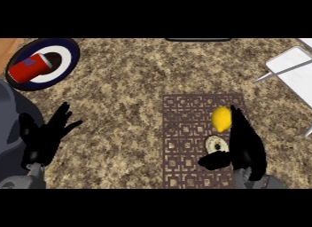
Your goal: Pick the cupcake from the placemat and place it in the tiered shelf
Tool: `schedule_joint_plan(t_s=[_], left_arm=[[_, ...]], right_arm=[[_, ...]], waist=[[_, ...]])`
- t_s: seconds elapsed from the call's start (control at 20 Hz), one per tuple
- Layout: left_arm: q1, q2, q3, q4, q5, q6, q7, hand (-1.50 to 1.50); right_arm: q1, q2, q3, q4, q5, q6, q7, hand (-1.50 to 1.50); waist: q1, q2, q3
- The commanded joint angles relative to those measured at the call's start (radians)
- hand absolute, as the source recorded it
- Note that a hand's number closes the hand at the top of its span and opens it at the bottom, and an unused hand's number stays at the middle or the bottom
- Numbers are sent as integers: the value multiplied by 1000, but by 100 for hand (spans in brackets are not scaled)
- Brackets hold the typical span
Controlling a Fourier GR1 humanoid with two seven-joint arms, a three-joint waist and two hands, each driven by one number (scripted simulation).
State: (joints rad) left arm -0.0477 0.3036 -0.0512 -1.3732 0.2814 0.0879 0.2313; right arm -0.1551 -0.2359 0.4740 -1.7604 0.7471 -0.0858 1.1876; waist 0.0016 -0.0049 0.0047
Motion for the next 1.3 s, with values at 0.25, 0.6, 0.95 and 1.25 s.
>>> schedule_joint_plan(t_s=[0.25,0.6,0.95,1.25], left_arm=[[-26,-7,20,48,-24,-1,48,0],[64,-45,14,24,-38,-34,-20,0],[15,-31,33,15,-29,-32,54,0],[-19,-62,24,46,-87,-12,39,0]], right_arm=[[53,101,-27,70,131,-16,51,-150],[22,150,-103,115,155,20,-23,-150],[30,109,-57,269,62,142,-258,150],[-43,232,-50,282,113,44,-228,150]], waist=[[-5,5,-5],[0,4,-5],[4,7,-5],[0,6,-5]])
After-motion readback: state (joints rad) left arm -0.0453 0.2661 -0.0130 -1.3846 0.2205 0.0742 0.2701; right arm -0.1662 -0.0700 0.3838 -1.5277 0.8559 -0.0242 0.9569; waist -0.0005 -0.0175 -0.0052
